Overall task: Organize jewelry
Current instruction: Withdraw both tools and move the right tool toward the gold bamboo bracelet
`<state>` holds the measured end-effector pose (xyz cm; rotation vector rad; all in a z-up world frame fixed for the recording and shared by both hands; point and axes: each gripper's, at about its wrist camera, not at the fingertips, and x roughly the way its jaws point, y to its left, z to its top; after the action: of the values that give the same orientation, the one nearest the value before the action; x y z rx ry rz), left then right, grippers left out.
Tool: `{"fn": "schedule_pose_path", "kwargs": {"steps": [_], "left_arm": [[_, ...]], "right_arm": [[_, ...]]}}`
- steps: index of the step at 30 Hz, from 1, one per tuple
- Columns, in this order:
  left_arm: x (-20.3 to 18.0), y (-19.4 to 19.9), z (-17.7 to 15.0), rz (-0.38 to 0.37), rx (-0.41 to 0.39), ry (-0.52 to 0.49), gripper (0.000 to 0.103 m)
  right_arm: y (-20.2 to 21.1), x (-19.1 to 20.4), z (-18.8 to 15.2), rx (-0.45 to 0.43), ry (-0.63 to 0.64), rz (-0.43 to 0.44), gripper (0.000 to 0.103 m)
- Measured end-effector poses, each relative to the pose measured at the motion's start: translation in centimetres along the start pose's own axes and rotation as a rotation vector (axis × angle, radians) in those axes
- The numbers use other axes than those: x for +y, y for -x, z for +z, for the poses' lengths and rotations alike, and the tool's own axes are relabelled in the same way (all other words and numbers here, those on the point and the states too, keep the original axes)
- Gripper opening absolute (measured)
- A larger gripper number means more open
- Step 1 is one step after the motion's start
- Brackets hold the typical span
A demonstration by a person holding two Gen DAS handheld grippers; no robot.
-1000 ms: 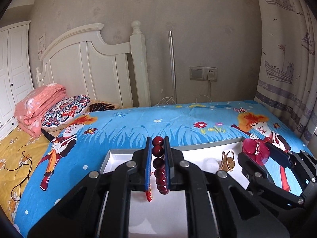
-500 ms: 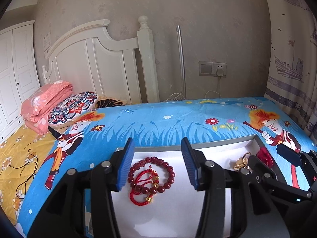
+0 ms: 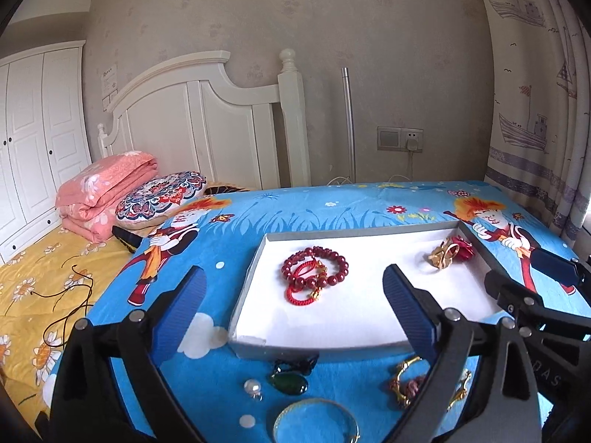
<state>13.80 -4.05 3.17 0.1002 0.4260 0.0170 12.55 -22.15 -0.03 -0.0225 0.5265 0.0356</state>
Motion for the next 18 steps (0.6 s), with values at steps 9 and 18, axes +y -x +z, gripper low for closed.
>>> {"fn": "schedule_pose_path", "kwargs": {"steps": [9, 18], "left_arm": [[2.5, 3.1, -6.8, 0.016, 0.069, -0.010, 0.095], [4.1, 2.4, -9.9, 0.030, 0.139, 0.006, 0.095]], "right_arm": [[2.2, 1.8, -6.2, 0.071, 0.030, 0.022, 0.061], [2.7, 2.8, -8.5, 0.077, 0.044, 0.027, 0.061]]}}
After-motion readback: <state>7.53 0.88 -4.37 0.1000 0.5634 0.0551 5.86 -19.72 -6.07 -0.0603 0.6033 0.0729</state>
